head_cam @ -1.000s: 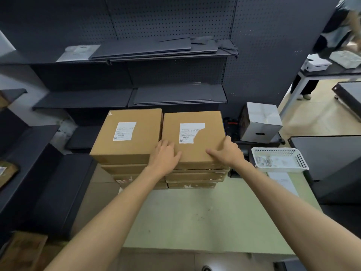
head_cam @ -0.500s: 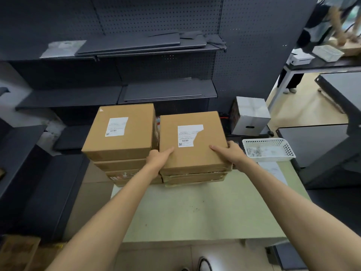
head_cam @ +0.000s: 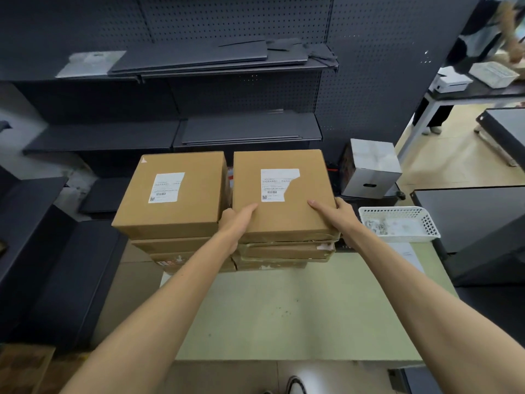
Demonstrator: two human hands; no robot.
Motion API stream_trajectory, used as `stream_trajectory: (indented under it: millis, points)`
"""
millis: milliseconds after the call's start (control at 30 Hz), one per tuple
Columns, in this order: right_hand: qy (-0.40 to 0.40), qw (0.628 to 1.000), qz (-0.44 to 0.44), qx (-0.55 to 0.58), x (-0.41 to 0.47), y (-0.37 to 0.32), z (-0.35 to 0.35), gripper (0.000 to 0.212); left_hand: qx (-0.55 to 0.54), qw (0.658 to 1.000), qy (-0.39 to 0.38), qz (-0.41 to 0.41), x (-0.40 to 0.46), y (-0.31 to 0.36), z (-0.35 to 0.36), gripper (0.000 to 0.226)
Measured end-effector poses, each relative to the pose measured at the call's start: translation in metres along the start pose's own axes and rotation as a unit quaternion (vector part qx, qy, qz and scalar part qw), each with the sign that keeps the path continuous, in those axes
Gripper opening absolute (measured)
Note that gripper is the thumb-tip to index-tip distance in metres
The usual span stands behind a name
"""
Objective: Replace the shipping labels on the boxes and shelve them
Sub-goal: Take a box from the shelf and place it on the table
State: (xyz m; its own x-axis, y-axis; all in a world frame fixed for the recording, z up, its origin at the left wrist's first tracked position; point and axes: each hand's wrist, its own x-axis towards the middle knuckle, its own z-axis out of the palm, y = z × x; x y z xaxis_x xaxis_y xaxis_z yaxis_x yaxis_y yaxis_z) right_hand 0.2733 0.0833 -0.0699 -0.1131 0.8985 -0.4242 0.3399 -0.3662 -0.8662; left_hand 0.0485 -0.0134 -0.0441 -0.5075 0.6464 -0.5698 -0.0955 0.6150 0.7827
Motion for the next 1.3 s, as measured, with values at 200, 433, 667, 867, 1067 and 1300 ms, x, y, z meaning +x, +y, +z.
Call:
stream_trajectory:
  millis: [200,433,667,867,1067,1300]
  points:
    - [-0.021,1.000,0.019,-0.013,0.018,-0.003,0.001,0.086,-0.016,0.998,-0.030,-0.053,0.017,0.009,0.001,0.082]
    - [-0.037,0.999,0.017,0.033,0.025,-0.003,0.005,0.079,-0.016,0.999,-0.014,-0.034,0.024,0.019,0.003,0.056]
    - [-0.030,0.997,-0.003,0.065,0.021,-0.012,0.001,0.079,0.004,1.000,-0.020,0.006,0.014,0.034,-0.002,0.046]
    - [0.021,0.998,-0.042,0.032,-0.018,-0.008,-0.023,0.069,0.017,0.997,-0.015,0.071,-0.016,0.015,0.000,0.056]
    - [0.057,0.995,-0.055,0.057,-0.079,0.029,-0.060,0.054,0.046,0.989,-0.031,0.134,-0.061,-0.019,0.021,0.064]
    - [0.100,0.993,-0.042,0.056,-0.143,0.097,-0.100,0.045,0.078,0.977,-0.095,0.175,-0.108,-0.069,0.050,0.054]
